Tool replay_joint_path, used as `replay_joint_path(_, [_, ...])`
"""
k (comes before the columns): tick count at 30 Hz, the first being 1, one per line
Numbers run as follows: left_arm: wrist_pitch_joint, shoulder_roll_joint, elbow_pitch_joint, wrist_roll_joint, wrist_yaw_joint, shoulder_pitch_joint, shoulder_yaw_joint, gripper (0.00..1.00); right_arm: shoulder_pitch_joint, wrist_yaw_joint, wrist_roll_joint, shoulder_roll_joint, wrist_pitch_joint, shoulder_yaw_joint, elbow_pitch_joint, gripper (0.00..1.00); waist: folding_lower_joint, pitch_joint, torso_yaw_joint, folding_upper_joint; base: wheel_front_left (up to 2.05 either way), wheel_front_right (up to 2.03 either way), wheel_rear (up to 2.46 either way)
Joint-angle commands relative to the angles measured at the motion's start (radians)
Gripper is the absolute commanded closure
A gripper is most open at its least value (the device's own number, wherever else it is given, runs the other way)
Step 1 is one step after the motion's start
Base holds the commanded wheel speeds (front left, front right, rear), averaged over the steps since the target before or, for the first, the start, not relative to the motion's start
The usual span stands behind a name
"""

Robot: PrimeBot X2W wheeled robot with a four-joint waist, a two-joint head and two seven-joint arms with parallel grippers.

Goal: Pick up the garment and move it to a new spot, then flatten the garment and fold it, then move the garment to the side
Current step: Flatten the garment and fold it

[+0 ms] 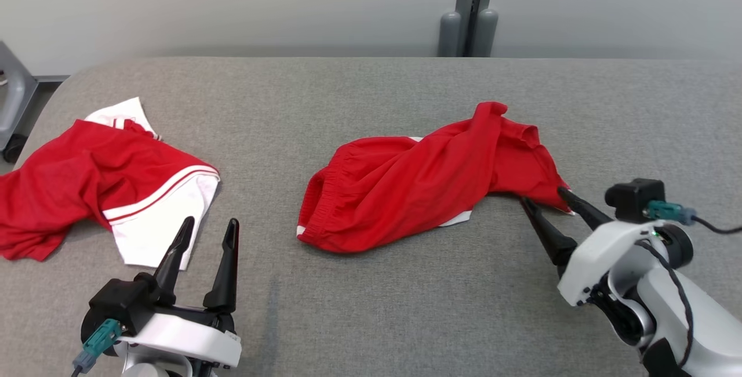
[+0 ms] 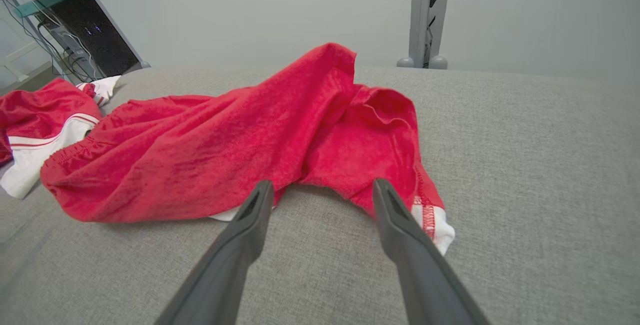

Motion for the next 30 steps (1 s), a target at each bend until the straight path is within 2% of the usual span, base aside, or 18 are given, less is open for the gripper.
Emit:
replay_joint_path(1, [-0.005,0.005,-0.001,0.002,-0.002,0.0,0.001,0.0,-0.013,0.0,-0.004,0.003,0.011,0.001,0.0,0.0,0.0,0.004,0.006,-0.0001,0.0,0.0,0.0])
replay_joint_path(9, [-0.005,-0.006,0.01,-0.022,-0.002,-0.031,-0.012,0.0,-0.129,0.0,0.029,0.035,0.18,0.013,0.097,0.0,0.0,0.047,0.085,-0.0001,0.0,0.0,0.0])
replay_joint_path(18, [-0.005,-0.016,0.023,-0.039,-0.002,-0.051,-0.015,0.0,-0.247,0.0,0.044,0.052,0.31,-0.017,0.251,0.0,0.0,0.075,0.153,-0.0001,0.0,0.0,0.0])
replay_joint_path(19, [-0.005,-0.016,0.025,-0.041,-0.002,-0.053,-0.013,0.0,-0.255,0.0,0.045,0.056,0.316,-0.016,0.26,0.21,0.0,0.076,0.158,-0.0001,0.0,0.0,0.0])
replay_joint_path(20, [-0.005,-0.016,0.026,-0.042,-0.002,-0.054,-0.011,0.0,-0.263,0.0,0.048,0.062,0.316,-0.016,0.269,0.59,0.0,0.077,0.162,-0.0001,0.0,0.0,0.0])
replay_joint_path(21, [-0.005,-0.017,0.027,-0.043,-0.002,-0.053,-0.009,0.0,-0.268,0.0,0.05,0.065,0.313,-0.016,0.276,0.89,0.0,0.078,0.164,-0.0001,0.0,0.0,0.0])
replay_joint_path(22, [-0.005,-0.017,0.029,-0.044,-0.002,-0.053,-0.009,0.0,-0.27,0.0,0.052,0.067,0.312,-0.012,0.281,1.0,0.0,0.077,0.166,-0.0001,0.0,0.0,0.0])
replay_joint_path(30, [-0.005,-0.015,0.036,-0.027,-0.002,-0.031,0.007,0.0,-0.24,0.0,0.066,0.05,0.273,0.022,0.242,1.0,0.0,0.042,0.14,-0.0001,0.0,0.0,0.0])
